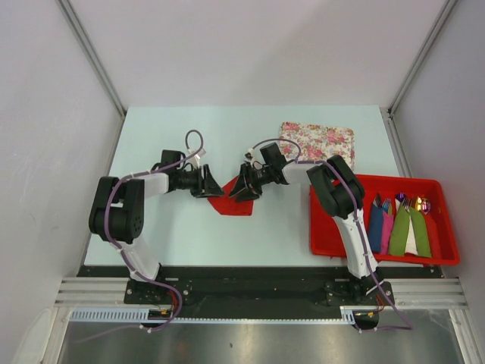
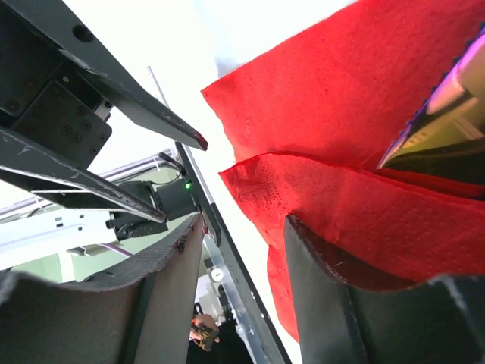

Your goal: Place the utensils on the paper napkin and roll it up

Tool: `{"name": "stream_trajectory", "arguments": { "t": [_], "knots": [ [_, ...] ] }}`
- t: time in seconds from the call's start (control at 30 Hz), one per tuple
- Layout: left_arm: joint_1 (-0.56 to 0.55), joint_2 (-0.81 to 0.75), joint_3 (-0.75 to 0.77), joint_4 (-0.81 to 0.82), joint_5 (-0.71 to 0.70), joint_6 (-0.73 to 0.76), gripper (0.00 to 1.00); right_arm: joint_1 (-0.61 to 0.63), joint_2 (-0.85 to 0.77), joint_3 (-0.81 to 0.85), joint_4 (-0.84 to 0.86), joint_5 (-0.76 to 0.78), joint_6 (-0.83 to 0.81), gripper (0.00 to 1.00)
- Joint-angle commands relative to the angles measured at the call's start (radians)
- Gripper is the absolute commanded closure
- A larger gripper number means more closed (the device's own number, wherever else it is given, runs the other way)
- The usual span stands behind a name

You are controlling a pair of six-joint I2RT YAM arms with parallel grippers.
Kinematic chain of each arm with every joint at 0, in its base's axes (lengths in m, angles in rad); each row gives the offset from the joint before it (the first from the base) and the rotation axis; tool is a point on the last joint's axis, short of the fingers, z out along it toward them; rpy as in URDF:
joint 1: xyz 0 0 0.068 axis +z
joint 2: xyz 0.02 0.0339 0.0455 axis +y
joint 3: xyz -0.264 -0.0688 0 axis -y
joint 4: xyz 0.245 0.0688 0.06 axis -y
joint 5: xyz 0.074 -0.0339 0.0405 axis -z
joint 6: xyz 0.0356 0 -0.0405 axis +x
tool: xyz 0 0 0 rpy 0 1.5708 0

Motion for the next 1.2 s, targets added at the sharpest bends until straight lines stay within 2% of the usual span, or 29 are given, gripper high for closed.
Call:
{"name": "stream_trajectory", "arguments": {
  "t": [0.0,0.37,0.5,0.73,0.83,0.97,1.03,1.17],
  "knots": [
    [-0.005,0.012,0.014,0.073,-0.021,-0.084,0.48,0.006,0.027,0.001,0.016,0.051,0.004,0.49],
    [-0.085,0.082,0.081,-0.016,-0.090,-0.041,0.54,0.005,0.027,-0.004,0.028,0.047,0.007,0.50],
    [-0.102,0.095,0.090,-0.019,-0.107,-0.043,0.63,0.005,0.014,-0.011,0.033,0.045,0.002,0.51],
    [-0.105,0.144,0.144,-0.066,-0.145,-0.027,0.70,0.006,0.003,-0.016,0.037,0.047,-0.005,0.51],
    [-0.105,0.156,0.161,-0.097,-0.154,-0.010,0.77,0.003,-0.001,-0.016,0.045,0.047,-0.005,0.51],
    [-0.104,0.167,0.158,-0.131,-0.170,0.006,0.94,-0.001,-0.003,-0.017,0.057,0.039,0.001,0.52],
    [-0.102,0.167,0.156,-0.140,-0.182,0.016,0.99,-0.005,-0.012,-0.017,0.059,0.030,0.004,0.52],
    [-0.094,0.158,0.147,-0.152,-0.197,0.020,1.00,-0.034,-0.056,-0.013,0.066,0.002,0.021,0.54]
  ]
}}
